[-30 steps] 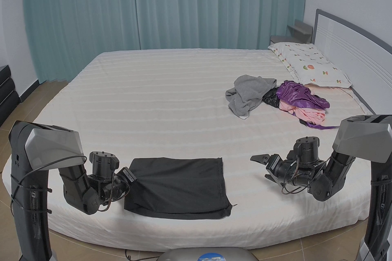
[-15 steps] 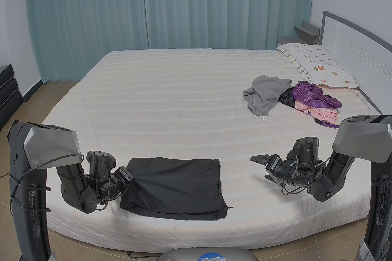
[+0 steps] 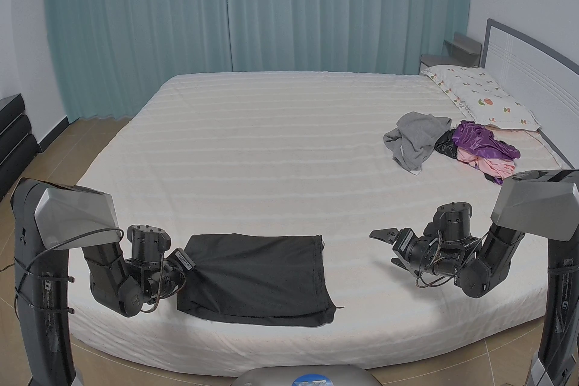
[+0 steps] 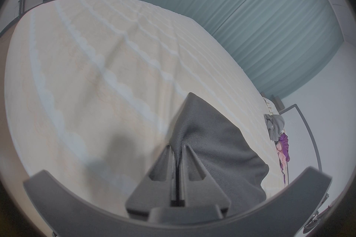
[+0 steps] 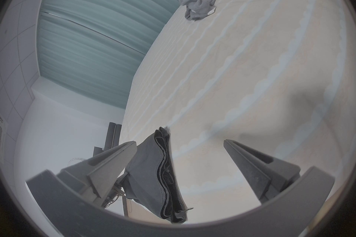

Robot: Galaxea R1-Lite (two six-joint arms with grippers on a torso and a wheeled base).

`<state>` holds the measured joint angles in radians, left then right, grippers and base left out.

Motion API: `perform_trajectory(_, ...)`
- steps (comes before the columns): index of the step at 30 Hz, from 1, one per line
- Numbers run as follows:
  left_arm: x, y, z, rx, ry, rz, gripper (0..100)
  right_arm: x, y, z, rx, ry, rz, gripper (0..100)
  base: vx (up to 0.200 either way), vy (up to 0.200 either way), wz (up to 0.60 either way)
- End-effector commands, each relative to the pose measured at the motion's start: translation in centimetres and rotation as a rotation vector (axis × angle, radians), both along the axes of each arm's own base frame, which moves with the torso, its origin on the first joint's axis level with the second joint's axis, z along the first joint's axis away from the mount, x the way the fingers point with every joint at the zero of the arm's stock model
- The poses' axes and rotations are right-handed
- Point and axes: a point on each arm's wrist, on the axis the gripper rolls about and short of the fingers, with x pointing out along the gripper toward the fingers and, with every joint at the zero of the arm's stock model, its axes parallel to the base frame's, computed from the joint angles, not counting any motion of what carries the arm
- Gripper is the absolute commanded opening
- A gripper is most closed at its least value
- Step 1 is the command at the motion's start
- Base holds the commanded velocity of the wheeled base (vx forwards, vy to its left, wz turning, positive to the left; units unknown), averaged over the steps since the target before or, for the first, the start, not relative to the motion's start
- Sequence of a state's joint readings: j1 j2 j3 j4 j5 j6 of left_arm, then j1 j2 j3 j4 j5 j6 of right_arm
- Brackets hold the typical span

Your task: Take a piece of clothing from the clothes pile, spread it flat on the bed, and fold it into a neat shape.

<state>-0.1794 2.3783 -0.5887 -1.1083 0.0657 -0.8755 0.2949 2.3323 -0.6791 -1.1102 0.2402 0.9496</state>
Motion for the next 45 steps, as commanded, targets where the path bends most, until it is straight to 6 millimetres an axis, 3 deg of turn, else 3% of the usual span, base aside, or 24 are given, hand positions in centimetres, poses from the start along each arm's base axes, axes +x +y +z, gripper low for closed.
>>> perform_trajectory(1, -0.1, 0.0, 0.1, 0.002, 0.002, 0.001, 0, 0.0, 0.0, 0.0, 0.0, 0.0, 0.0, 100, 0.0, 0.2, 0.0)
perform_trajectory(8, -0.5, -0.2, 0.0, 0.006, 0.014, -0.004, 0, 0.0, 0.0, 0.0, 0.0, 0.0, 0.0, 100, 0.0, 0.2, 0.0)
perform_trajectory(26, -1.4, -1.0, 0.2, 0.01, 0.032, -0.033, 0, -0.1, 0.0, -0.1, -0.002, 0.004, 0.002, 100, 0.0, 0.0, 0.0)
perform_trajectory(27, -1.4, -1.0, 0.2, 0.01, 0.032, -0.033, 100, -0.1, 0.0, -0.1, -0.002, 0.004, 0.002, 100, 0.0, 0.0, 0.0)
perform_trajectory(45, -1.2, 0.0, 1.1, -0.012, 0.009, -0.013, 100, -0.2, 0.0, -0.2, -0.003, 0.008, 0.004, 100, 0.0, 0.0, 0.0)
